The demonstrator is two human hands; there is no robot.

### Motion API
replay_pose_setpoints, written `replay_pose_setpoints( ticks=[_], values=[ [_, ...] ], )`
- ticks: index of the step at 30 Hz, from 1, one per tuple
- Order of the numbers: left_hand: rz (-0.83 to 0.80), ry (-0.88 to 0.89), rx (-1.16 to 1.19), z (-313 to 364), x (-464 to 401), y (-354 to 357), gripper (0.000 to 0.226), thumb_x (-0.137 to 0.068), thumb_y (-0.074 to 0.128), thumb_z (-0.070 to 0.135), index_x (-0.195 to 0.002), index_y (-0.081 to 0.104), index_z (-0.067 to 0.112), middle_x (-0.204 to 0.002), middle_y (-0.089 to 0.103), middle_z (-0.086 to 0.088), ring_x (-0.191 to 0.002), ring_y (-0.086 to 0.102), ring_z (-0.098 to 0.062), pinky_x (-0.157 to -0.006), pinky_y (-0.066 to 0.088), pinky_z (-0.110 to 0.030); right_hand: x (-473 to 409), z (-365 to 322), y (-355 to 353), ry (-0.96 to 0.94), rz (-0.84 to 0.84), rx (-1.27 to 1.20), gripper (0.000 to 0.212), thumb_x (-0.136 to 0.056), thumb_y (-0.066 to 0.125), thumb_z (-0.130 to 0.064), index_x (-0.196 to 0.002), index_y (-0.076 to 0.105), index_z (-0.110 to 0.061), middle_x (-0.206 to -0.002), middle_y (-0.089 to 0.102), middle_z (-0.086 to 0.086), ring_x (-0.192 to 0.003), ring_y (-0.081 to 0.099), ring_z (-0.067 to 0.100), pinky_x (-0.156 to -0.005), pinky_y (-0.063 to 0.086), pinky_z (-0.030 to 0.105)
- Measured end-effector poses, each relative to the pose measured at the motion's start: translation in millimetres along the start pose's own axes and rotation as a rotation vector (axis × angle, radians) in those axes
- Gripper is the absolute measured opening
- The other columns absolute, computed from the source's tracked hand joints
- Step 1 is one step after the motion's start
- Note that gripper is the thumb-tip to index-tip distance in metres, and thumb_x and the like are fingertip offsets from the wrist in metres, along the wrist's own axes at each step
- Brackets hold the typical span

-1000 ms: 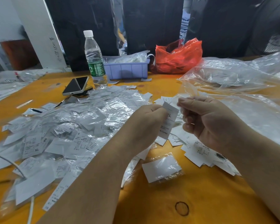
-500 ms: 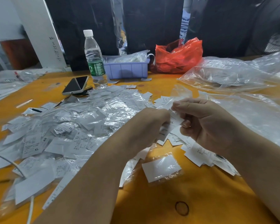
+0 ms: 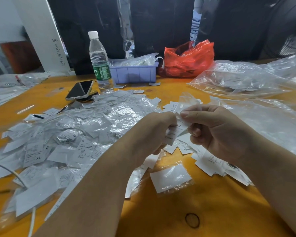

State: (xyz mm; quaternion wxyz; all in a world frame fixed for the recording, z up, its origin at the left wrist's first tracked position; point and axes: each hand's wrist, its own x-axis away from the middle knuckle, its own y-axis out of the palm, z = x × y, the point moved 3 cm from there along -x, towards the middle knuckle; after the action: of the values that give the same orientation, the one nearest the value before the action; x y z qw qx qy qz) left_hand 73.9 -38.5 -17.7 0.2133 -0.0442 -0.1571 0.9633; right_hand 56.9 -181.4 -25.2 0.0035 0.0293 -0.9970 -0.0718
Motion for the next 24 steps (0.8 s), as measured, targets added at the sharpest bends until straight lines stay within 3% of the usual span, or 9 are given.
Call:
replay_pose_setpoints(
  ticks=[4, 8, 12, 20, 24],
  values=[
    [0.007, -0.005, -0.003, -1.7, -0.3, -3.1, 0.029, -0.087, 0.047, 0.025, -0.06, 0.042, 0.018, -0.057, 0.038, -0.003, -0.049, 0.031, -0.015, -0.047, 0.025, -0.027, -0.1, -0.1, -0.1, 0.002, -0.01, 0.01, 0.005, -0.064, 0.073, -0.017, -0.06, 0.07, -0.017, -0.055, 0.051, 0.0, -0.049, 0.039, 0.01, -0.042, 0.033, 0.02],
    [0.071, -0.063, 0.144, -6.0, -2.7, -7.4, 0.024, -0.091, 0.05, 0.019, -0.068, 0.051, 0.014, -0.059, 0.047, -0.005, -0.045, 0.037, -0.012, -0.044, 0.028, -0.023, -0.4, -1.0, -1.0, 0.007, 0.018, 0.013, 0.002, -0.061, 0.074, -0.018, -0.06, 0.072, -0.016, -0.056, 0.05, 0.001, -0.047, 0.04, 0.011, -0.041, 0.034, 0.021],
    [0.063, -0.011, 0.122, -5.4, -3.3, -6.2, 0.021, -0.096, 0.05, 0.021, -0.079, 0.06, 0.012, -0.063, 0.047, -0.006, -0.043, 0.038, -0.008, -0.042, 0.029, -0.02, -0.4, -1.0, -2.4, 0.018, 0.055, 0.016, 0.005, -0.059, 0.074, -0.019, -0.061, 0.072, -0.015, -0.056, 0.05, 0.001, -0.047, 0.04, 0.01, -0.042, 0.033, 0.02],
    [0.029, 0.064, 0.114, -4.5, -2.7, -1.0, 0.027, -0.101, 0.049, 0.026, -0.087, 0.064, 0.009, -0.046, 0.045, 0.016, -0.04, 0.04, 0.001, -0.04, 0.032, -0.011, -0.9, 4.0, -0.6, 0.059, 0.077, -0.013, 0.019, -0.084, 0.069, -0.012, -0.065, 0.071, -0.014, -0.06, 0.049, 0.001, -0.049, 0.041, 0.01, -0.041, 0.035, 0.019],
    [0.056, 0.016, 0.105, -6.6, -4.1, -3.9, 0.023, -0.097, 0.055, 0.028, -0.084, 0.065, 0.012, -0.046, 0.05, 0.014, -0.043, 0.039, -0.004, -0.041, 0.031, -0.015, -1.1, 2.2, -3.1, 0.036, 0.127, -0.06, 0.02, -0.086, 0.067, -0.011, -0.066, 0.071, -0.014, -0.056, 0.052, -0.001, -0.047, 0.042, 0.009, -0.04, 0.037, 0.019]
  ],
)
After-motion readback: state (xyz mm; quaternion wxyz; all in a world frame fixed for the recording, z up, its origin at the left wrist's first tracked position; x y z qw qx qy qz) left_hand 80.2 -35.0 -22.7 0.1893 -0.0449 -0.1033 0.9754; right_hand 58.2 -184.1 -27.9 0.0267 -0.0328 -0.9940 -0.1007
